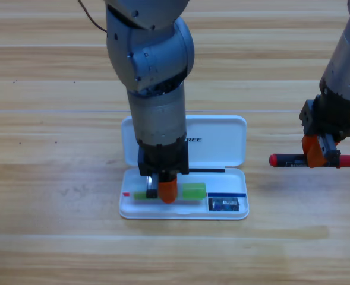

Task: Clean up eraser and pencils

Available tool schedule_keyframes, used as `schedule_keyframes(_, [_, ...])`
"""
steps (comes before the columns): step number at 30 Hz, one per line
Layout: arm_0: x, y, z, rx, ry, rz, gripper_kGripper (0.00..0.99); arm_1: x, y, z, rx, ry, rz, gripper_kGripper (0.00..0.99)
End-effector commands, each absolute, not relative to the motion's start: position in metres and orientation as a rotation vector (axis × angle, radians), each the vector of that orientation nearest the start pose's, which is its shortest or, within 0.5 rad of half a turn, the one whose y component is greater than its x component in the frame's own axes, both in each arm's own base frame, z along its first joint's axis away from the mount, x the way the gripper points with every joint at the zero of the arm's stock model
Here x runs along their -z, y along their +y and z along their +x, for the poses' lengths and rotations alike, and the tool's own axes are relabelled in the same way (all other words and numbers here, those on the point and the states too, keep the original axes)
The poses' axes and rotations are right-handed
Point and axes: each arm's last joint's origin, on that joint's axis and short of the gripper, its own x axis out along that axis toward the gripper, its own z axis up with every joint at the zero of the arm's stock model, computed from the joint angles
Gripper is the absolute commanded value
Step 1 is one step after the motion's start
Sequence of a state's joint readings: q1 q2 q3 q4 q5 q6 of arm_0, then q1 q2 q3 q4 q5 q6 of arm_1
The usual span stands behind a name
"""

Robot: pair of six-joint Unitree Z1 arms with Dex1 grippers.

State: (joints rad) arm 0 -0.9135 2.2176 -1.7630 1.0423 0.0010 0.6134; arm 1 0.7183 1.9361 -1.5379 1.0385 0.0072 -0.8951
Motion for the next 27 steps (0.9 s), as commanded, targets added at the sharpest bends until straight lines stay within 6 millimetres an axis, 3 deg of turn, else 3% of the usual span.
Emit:
schedule_keyframes(1, [-0.192,-0.355,0.263,1.195,1.206,1.195,0.0,-0.276,0.251,0.262,-1.254,1.07,-1.225,0.0])
schedule_keyframes(16, [-0.194,-0.351,0.26,1.18,1.208,1.198,0.0,-0.272,0.258,0.265,-1.253,1.078,-1.222,0.0])
schedule_keyframes(17, [-0.195,-0.351,0.26,1.179,1.207,1.196,0.086,-0.272,0.259,0.265,-1.253,1.078,-1.222,0.0])
schedule_keyframes(20, [-0.195,-0.349,0.259,1.174,1.212,1.198,0.822,-0.27,0.26,0.266,-1.253,1.082,-1.221,0.0])
schedule_keyframes(21, [-0.195,-0.349,0.259,1.173,1.215,1.197,0.934,-0.269,0.26,0.266,-1.254,1.085,-1.222,0.0])
schedule_keyframes(22, [-0.195,-0.349,0.259,1.173,1.215,1.197,0.983,-0.269,0.26,0.267,-1.254,1.085,-1.222,0.0])
schedule_keyframes(27, [-0.197,-0.349,0.259,1.172,1.211,1.194,0.99,-0.269,0.261,0.268,-1.252,1.082,-1.22,0.0])
